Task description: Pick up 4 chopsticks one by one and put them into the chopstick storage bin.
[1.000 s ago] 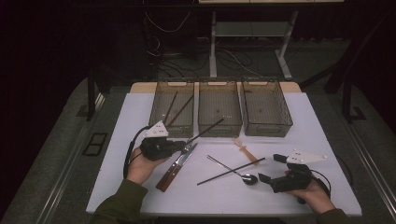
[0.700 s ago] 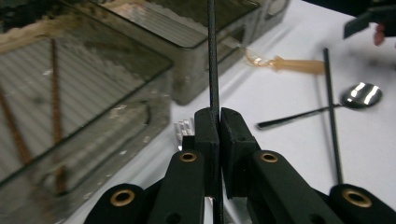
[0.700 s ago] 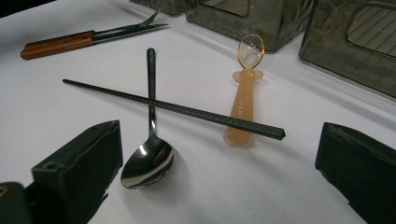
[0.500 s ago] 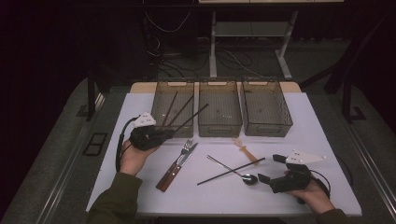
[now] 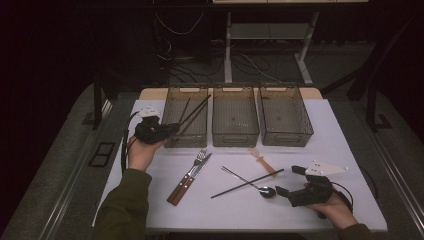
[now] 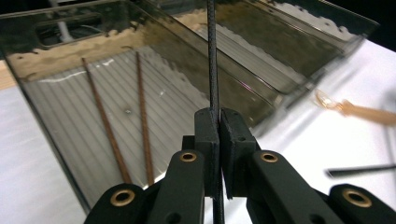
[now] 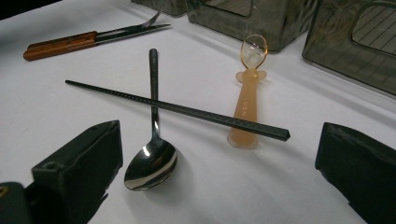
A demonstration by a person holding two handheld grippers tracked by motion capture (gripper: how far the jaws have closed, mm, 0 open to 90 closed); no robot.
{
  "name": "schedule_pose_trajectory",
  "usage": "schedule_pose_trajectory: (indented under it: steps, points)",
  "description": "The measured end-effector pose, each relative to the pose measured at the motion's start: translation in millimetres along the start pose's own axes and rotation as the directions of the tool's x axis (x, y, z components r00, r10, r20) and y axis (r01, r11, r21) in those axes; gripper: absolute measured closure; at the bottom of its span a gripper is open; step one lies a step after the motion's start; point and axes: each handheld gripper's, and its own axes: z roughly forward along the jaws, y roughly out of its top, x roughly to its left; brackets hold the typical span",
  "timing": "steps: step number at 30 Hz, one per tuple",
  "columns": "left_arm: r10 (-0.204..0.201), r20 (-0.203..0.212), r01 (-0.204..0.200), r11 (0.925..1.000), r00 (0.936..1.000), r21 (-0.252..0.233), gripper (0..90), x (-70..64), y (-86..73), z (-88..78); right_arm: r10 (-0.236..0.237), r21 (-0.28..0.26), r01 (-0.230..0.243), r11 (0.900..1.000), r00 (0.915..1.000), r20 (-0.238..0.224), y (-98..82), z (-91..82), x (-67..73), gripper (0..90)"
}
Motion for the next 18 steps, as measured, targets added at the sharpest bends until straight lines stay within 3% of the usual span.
schedule_pose_trajectory:
  steps: [7,18]
  points:
    - [-0.078,-0.042,0.078,0.9969,0.9961,0.013,85.6,11.0,13.1,8.0,0.001,-0.004,-0.001,1.0,1.0,-0.001,0.1,-1.1,-0.7,0.9]
    - [-0.069,-0.089,0.072,0.9971,0.9936,0.027,85.6,15.1,31.1,24.8,0.002,-0.005,-0.002,1.0,1.0,-0.001,0.2,-1.0,-0.6,0.9]
